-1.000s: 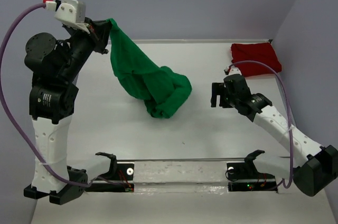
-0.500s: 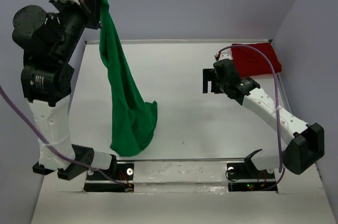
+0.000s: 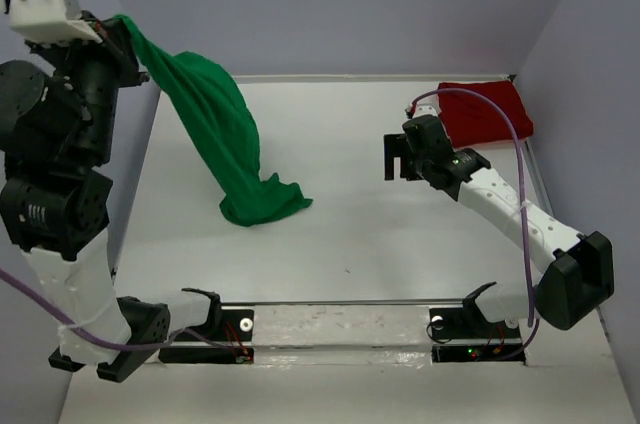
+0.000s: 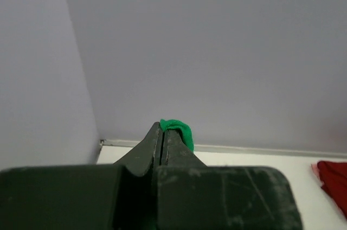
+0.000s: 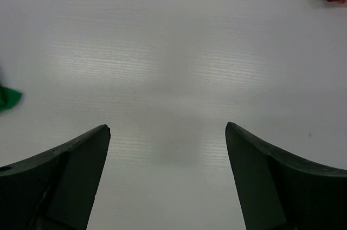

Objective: Fold and stack the t-shirts
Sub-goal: Move the tshirt to the center of the board

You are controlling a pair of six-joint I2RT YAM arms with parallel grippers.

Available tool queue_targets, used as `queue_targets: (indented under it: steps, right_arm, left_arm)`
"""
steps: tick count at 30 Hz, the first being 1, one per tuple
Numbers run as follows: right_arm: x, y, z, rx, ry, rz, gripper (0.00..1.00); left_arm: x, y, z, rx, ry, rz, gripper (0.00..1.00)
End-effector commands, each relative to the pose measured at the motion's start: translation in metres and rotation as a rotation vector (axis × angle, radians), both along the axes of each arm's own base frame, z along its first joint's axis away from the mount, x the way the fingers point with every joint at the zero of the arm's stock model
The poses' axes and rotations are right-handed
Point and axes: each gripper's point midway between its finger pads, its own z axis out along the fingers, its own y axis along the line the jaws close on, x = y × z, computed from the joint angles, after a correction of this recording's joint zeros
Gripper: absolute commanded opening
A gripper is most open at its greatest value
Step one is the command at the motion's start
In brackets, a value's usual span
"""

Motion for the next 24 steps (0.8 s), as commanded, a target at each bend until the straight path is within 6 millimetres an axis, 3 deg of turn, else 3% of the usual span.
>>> queue_targets:
  steps: [1, 8, 10, 14, 18, 19, 21, 22, 23, 24]
  right_arm:
    - [0.002, 0.004, 0.014, 0.023, -0.053, 0.016, 0.93]
    - [-0.005, 0.009, 0.009, 0.041, -0.039, 0.034, 0.93]
    - [-0.007, 0.014, 0.006, 0.044, -0.028, 0.052, 0.93]
    - [-0.008, 0.015, 0.005, 0.047, -0.023, 0.055, 0.93]
    - [-0.009, 0.015, 0.009, 0.051, -0.036, 0.050, 0.93]
    - [-0.009, 0.014, 0.010, 0.049, -0.041, 0.046, 0.93]
    - [-0.010, 0.012, 0.009, 0.044, -0.042, 0.041, 0.93]
    - [-0.011, 0.009, 0.010, 0.039, -0.047, 0.035, 0.93]
    - [-0.012, 0.008, 0.009, 0.035, -0.048, 0.030, 0.93]
    - [-0.013, 0.006, 0.009, 0.034, -0.050, 0.021, 0.93]
  left_arm:
    - [-0.038, 0.043, 0.035, -0.048, -0.136, 0.192, 0.00]
    - [-0.062, 0.090, 0.025, -0.092, -0.123, 0.444, 0.00]
    - [-0.080, 0.106, 0.025, -0.094, -0.132, 0.536, 0.00]
    - [-0.081, 0.105, 0.023, -0.092, -0.115, 0.537, 0.00]
    - [-0.042, 0.080, 0.012, -0.061, -0.058, 0.449, 0.00]
    - [-0.016, 0.068, 0.003, -0.037, -0.016, 0.422, 0.00]
    - [0.010, 0.047, -0.003, -0.034, 0.017, 0.338, 0.00]
    - [0.042, 0.026, -0.016, -0.008, 0.071, 0.273, 0.00]
    - [0.057, 0.017, -0.022, -0.002, 0.096, 0.241, 0.00]
    - [0.089, -0.002, -0.036, -0.008, 0.144, 0.197, 0.00]
